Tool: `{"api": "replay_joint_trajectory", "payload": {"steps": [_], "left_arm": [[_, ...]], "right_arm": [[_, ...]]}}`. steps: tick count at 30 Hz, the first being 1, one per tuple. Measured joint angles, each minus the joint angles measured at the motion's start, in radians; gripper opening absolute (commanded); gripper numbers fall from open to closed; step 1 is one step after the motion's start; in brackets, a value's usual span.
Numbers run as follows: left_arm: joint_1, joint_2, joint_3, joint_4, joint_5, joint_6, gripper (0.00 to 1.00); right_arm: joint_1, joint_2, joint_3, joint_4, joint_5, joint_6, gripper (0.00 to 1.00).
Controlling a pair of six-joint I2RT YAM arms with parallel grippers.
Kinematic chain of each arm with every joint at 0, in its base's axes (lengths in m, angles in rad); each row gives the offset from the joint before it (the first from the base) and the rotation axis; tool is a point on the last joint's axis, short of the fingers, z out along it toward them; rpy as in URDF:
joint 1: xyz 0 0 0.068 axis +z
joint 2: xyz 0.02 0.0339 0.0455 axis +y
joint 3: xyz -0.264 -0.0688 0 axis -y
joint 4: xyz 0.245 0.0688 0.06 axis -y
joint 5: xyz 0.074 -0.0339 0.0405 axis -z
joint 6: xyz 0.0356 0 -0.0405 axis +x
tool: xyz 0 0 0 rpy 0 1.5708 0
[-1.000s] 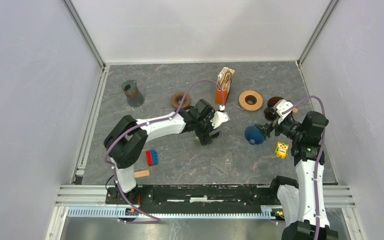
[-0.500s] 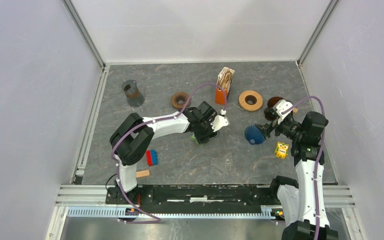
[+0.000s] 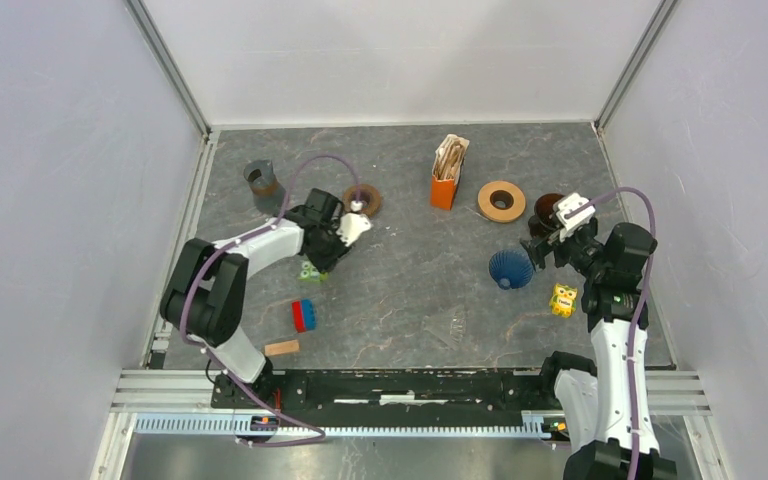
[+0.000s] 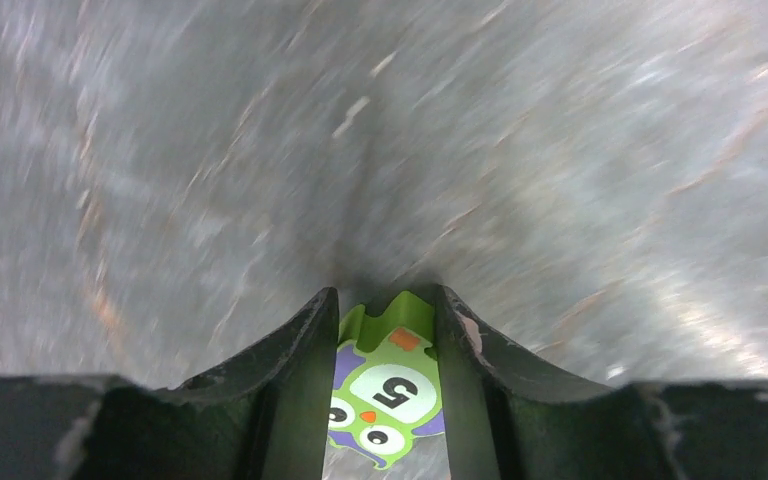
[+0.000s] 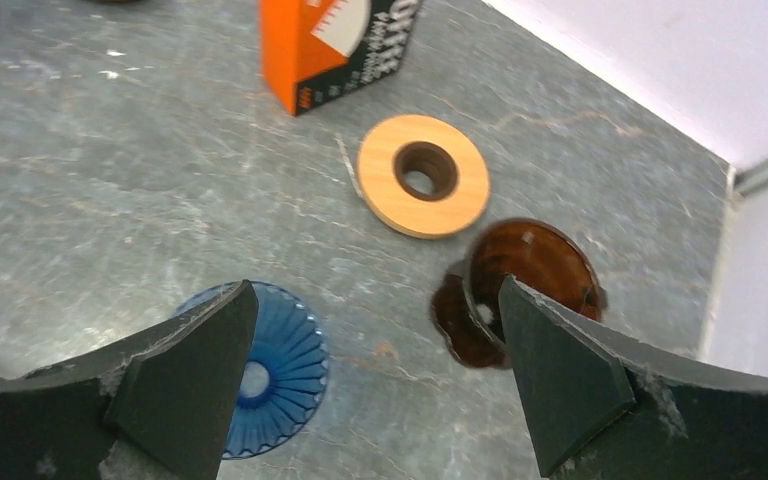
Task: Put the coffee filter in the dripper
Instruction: Move the distractor to the center of the board, then pick up the coffee server from the center of the board.
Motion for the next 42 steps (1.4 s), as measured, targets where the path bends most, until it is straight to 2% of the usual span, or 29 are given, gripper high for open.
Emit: {"api": "replay_joint_trajectory", "payload": {"steps": [2,7,10,12,15,17,25,30,37,39,41,42], "left_arm": [[0.073,-0.026,-0.031,-0.001,-0.016,0.029,0.51],[0.204,-0.064,-0.065,0.022,-0.047,0.081,0.75],[0.243,-0.093,-0.066,0.027,-0.043,0.080,0.80],[0.244,-0.138,-0.066,0.032,-0.025,0.069,0.85],[0.241,-0.198,-0.051,0.037,0.017,0.019,0.88],[0.238,-0.240,-0.033,0.054,0.047,-0.032,0.89],[0.198,-0.391,-0.024,0.098,0.141,-0.159,0.93],[0.178,-0.465,-0.027,0.115,0.187,-0.203,0.97],[0.175,-0.540,-0.075,0.138,0.199,-0.212,1.00],[0.175,-0.548,-0.081,0.137,0.199,-0.222,1.00],[0.173,-0.555,-0.084,0.138,0.199,-0.228,1.00],[0.172,-0.560,-0.084,0.137,0.199,-0.229,1.00]], "right_arm": [[0.000,0.009,0.000,0.014,0.073,0.019,0.98],[0.001,0.096,0.050,-0.005,0.259,0.030,0.98],[0.002,0.216,0.147,-0.050,0.400,0.025,0.96],[0.002,0.280,0.191,-0.061,0.474,0.024,0.91],[0.002,0.371,0.245,-0.074,0.552,0.020,0.76],[-0.002,0.454,0.294,-0.089,0.586,0.022,0.74],[-0.071,0.725,0.430,-0.111,0.575,0.042,0.63],[-0.087,0.839,0.481,-0.121,0.537,0.071,0.53],[-0.087,0.971,0.558,-0.146,0.457,0.114,0.29],[-0.087,0.979,0.571,-0.157,0.439,0.127,0.18],[-0.087,0.980,0.589,-0.171,0.424,0.140,0.03],[-0.087,0.980,0.600,-0.175,0.417,0.145,0.00]]}}
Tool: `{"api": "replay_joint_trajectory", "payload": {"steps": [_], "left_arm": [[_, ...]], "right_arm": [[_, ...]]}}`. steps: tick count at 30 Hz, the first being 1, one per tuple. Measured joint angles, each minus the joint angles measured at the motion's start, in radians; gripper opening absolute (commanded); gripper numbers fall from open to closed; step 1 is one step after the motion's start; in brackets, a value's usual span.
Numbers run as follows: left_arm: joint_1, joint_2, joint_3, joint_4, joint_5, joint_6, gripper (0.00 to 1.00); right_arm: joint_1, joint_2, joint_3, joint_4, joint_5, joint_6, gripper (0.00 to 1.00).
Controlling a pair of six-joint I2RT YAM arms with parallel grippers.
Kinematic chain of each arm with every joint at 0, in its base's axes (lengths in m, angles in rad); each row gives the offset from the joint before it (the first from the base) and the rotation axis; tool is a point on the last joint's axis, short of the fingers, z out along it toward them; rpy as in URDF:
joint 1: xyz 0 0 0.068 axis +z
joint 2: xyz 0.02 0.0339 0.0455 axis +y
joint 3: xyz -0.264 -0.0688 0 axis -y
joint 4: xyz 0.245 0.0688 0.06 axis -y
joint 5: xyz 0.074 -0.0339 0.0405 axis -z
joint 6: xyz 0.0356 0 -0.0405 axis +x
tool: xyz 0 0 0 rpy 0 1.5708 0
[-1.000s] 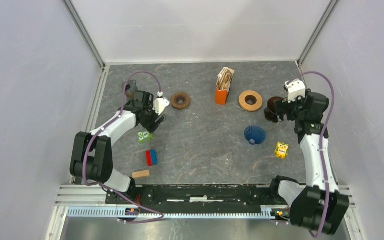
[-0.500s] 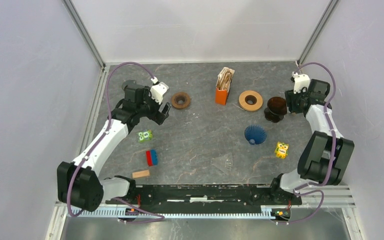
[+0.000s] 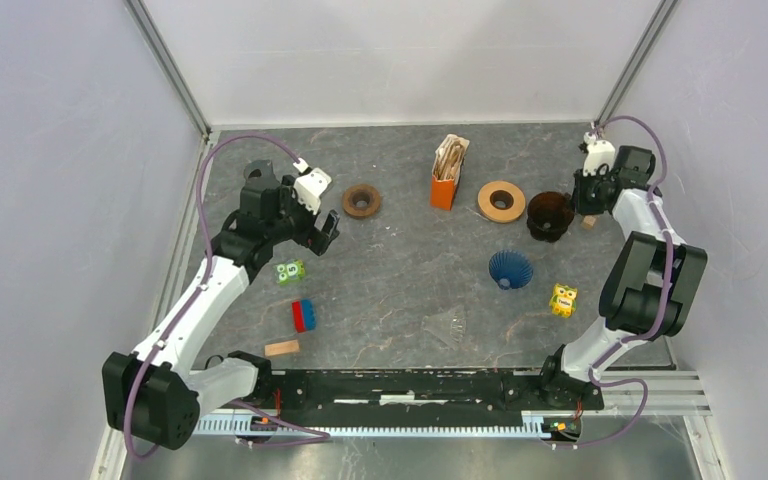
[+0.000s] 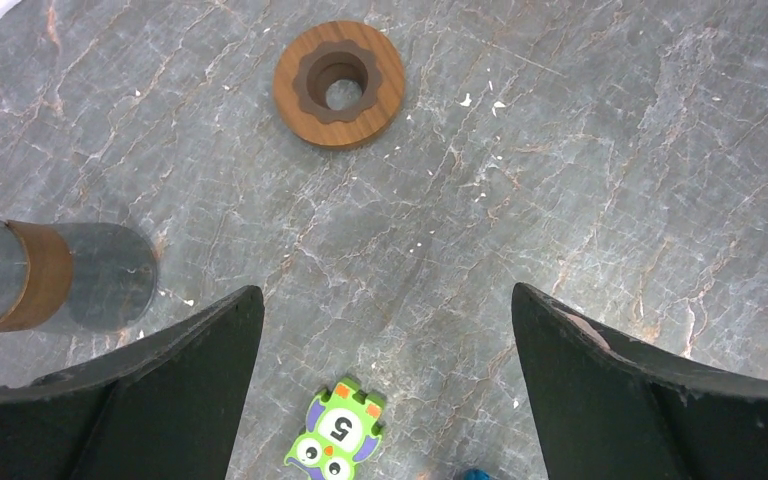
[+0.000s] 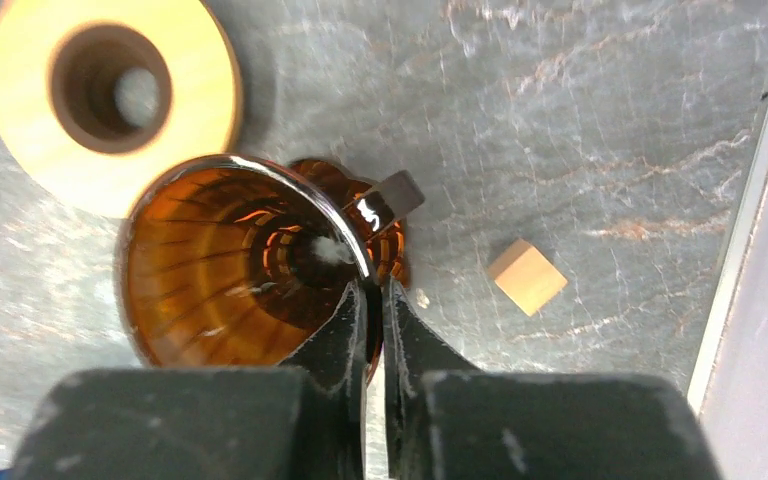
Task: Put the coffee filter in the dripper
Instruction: Pick up the coffee server from the center of the board, then place the coffee server at the center of the board.
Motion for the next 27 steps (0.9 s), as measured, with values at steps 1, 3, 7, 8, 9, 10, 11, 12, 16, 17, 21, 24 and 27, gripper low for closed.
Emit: {"api": "replay_joint_trajectory", "payload": {"steps": [1,3,7,8,9,10,11,12,16,17,21,24,27], "left_arm": [[-0.001,-0.005,0.000,0.000,0.000,-0.002,1.00],[-0.002,-0.019,-0.001,0.000,0.000,-0.006,1.00],[-0.002,-0.045,-0.001,0.000,0.000,-0.010,1.00],[-0.002,-0.050,-0.001,0.000,0.000,-0.010,1.00],[-0.002,-0.054,-0.001,0.000,0.000,-0.010,1.00],[-0.002,-0.057,-0.001,-0.001,0.000,-0.010,1.00],[-0.002,-0.059,-0.001,-0.002,-0.001,-0.011,1.00],[-0.002,-0.060,-0.001,-0.004,-0.001,-0.011,1.00],[-0.002,-0.063,0.000,-0.007,-0.006,-0.021,1.00],[-0.002,-0.063,0.002,-0.010,-0.008,-0.025,1.00],[-0.002,-0.050,0.034,-0.028,-0.023,-0.040,1.00],[-0.002,-0.032,0.071,-0.027,-0.040,-0.055,1.00],[-0.002,-0.024,0.098,-0.027,-0.064,-0.071,1.00]], "right_arm": [[0.000,0.000,0.017,-0.006,-0.011,0.009,0.00],[0.001,0.000,0.043,-0.010,-0.020,0.015,0.00],[0.002,0.000,0.075,-0.028,-0.048,0.024,0.00],[0.002,0.000,0.081,-0.036,-0.060,0.026,0.00],[0.003,-0.001,0.087,-0.045,-0.072,0.029,0.00],[0.005,-0.003,0.092,-0.050,-0.085,0.032,0.00],[0.009,-0.008,0.096,-0.056,-0.098,0.037,0.00],[0.016,-0.016,0.098,-0.062,-0.107,0.040,0.00],[0.099,-0.087,0.102,-0.081,-0.146,0.048,0.00],[0.135,-0.108,0.102,-0.082,-0.157,0.050,0.00],[0.312,-0.185,0.101,-0.073,-0.208,0.066,0.00],[0.466,-0.225,0.081,-0.048,-0.224,0.068,0.00],[0.628,-0.229,0.052,-0.037,-0.232,0.063,0.00]]}}
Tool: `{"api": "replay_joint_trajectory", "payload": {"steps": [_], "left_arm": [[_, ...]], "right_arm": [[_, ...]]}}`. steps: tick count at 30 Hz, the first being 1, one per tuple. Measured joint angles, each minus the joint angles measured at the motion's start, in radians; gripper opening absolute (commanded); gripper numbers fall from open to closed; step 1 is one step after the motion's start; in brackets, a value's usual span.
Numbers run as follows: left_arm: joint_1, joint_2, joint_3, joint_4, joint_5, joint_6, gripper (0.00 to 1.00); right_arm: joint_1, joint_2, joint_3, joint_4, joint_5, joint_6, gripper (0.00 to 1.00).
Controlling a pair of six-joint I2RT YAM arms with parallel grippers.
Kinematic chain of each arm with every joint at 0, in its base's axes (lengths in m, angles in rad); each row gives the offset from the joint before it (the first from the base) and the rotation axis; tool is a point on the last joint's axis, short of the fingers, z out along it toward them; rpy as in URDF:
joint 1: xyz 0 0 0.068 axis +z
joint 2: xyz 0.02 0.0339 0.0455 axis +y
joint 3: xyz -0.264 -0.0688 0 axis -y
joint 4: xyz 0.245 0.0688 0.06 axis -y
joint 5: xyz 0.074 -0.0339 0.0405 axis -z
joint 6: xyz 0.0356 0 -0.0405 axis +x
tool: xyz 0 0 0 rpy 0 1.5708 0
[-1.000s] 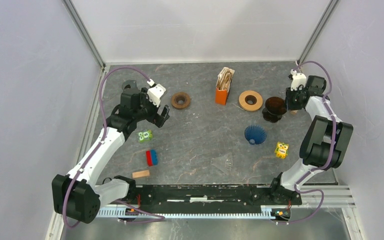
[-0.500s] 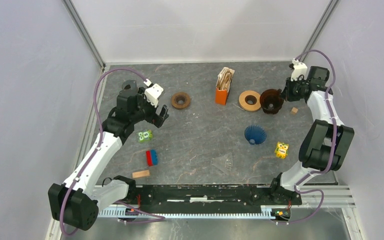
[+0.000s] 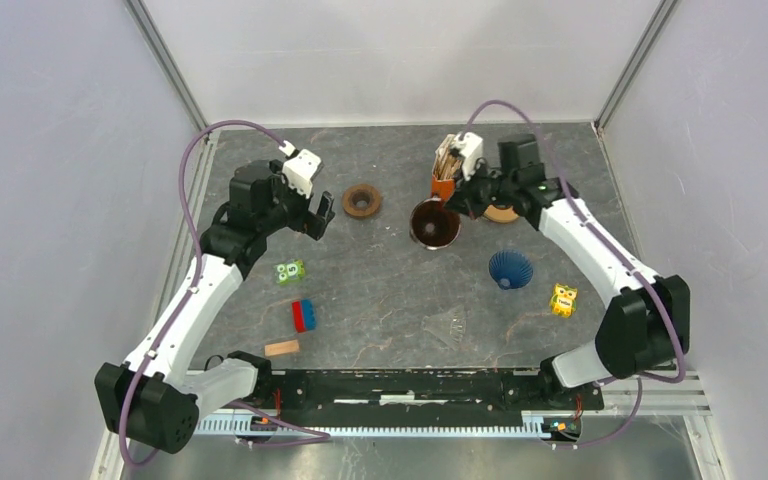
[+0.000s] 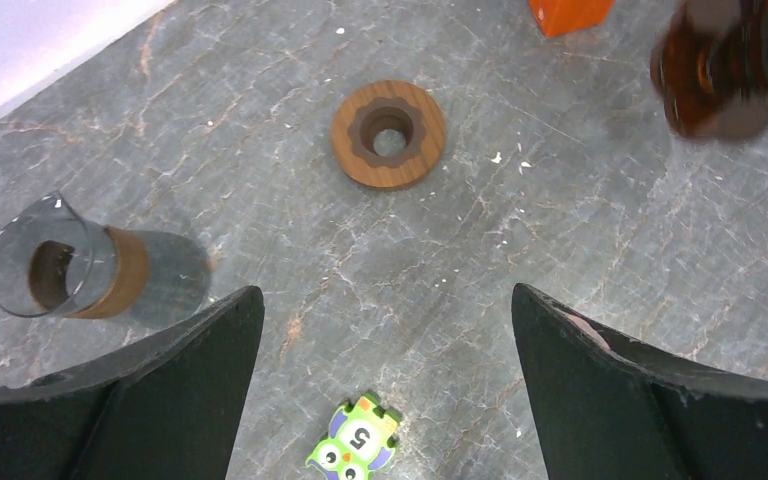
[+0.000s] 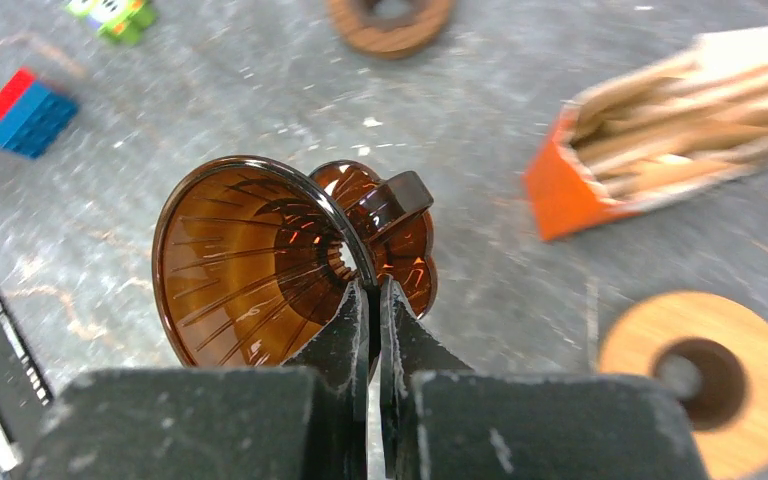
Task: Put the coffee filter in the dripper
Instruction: Place the coffee server at the center of the board.
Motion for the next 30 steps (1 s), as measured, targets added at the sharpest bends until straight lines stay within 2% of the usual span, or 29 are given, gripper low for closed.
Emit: {"api": "replay_joint_trajectory", "payload": {"steps": [6,12,20,23,30], "left_arm": [[0.000,0.000,0.012,-0.001,-0.043,-0.022,1.00],[0.000,0.000,0.012,-0.007,-0.051,-0.030,1.00],[0.000,-0.015,0.011,-0.014,-0.049,-0.031,1.00],[0.000,-0.025,0.005,-0.014,-0.047,-0.031,1.00],[0.000,-0.031,-0.003,-0.015,-0.043,-0.042,1.00]], "right_arm": [[0.149,0.082,-0.014,0.006,-0.014,-0.010,0.00],[0.232,0.229,0.001,-0.014,-0.020,-0.020,0.00],[0.249,0.264,0.004,-0.033,-0.023,-0.031,0.03],[0.249,0.268,0.011,-0.036,-0.023,-0.034,0.00],[0.251,0.333,0.083,-0.047,-0.032,-0.021,0.00]]}}
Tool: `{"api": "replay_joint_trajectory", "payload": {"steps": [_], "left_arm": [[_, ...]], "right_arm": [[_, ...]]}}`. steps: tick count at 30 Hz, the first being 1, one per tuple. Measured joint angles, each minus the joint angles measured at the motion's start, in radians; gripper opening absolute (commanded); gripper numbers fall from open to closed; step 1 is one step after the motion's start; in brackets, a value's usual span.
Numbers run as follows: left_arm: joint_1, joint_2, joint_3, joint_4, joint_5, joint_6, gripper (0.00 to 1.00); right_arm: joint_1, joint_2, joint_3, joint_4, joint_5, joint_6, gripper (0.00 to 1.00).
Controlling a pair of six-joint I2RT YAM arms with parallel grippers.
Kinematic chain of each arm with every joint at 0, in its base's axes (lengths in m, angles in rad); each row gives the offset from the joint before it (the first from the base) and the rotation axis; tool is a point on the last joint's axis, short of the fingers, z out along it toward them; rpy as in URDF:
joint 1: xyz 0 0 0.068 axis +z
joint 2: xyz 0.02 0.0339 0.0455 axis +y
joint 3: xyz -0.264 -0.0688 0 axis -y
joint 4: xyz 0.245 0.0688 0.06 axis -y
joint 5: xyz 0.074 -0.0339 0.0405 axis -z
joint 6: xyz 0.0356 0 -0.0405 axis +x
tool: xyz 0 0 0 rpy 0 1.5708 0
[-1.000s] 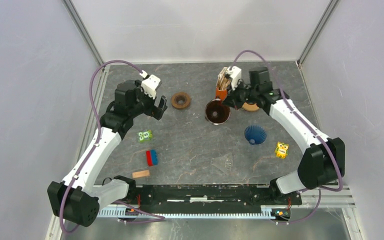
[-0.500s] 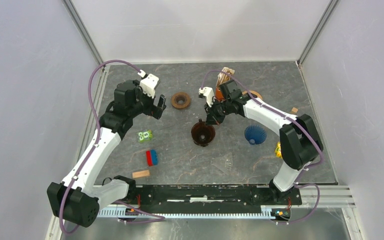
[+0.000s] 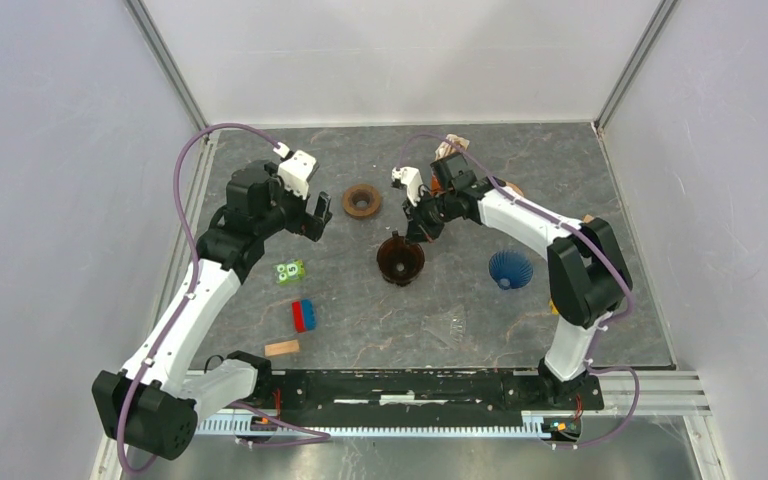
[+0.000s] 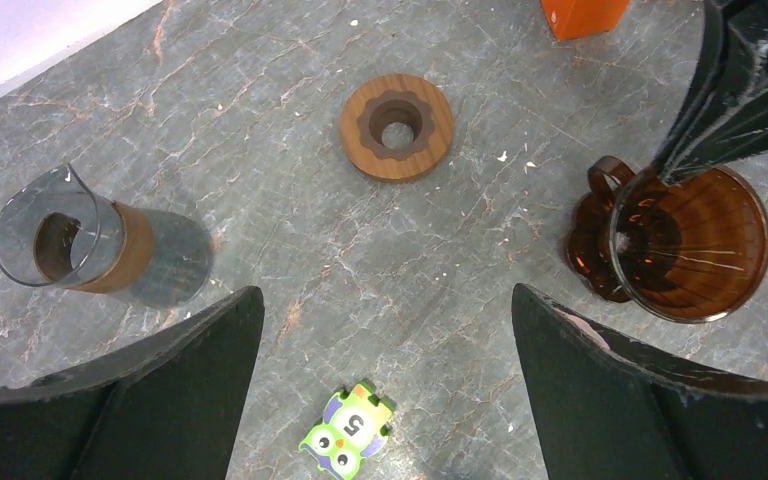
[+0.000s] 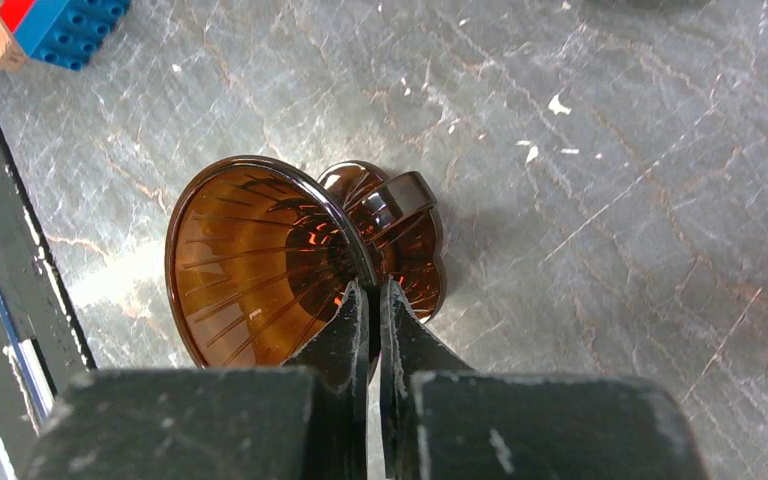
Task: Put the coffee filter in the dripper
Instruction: Place the coffee server at the center of the board, then pick up the dripper holder from the center of the board.
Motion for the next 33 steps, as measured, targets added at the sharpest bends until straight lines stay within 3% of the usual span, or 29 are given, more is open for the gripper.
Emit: {"api": "replay_joint_trajectory", "payload": {"steps": [11,18,23,28,33], "left_arm": [[0.000,-0.007,-0.002,-0.011,-0.001,0.000,1.00],[0.000,-0.007,-0.016,-0.007,0.002,-0.002,1.00],[0.000,-0.010,-0.035,-0.008,0.002,-0.002,1.00],[0.000,-0.023,-0.040,-0.006,0.003,-0.002,1.00],[0.000,-0.037,-0.040,-0.003,0.021,-0.003,1.00]], "right_arm": [[0.039,0.085,0.057,0.000,-0.028,0.042,0.05],[0.076,0.112,0.093,-0.008,-0.031,0.058,0.47],[0.064,0.111,0.122,-0.018,-0.021,0.055,0.72],[-0.021,0.037,0.115,-0.022,-0.018,0.048,0.77],[-0.203,-0.105,0.093,-0.016,0.026,0.023,0.80]]}}
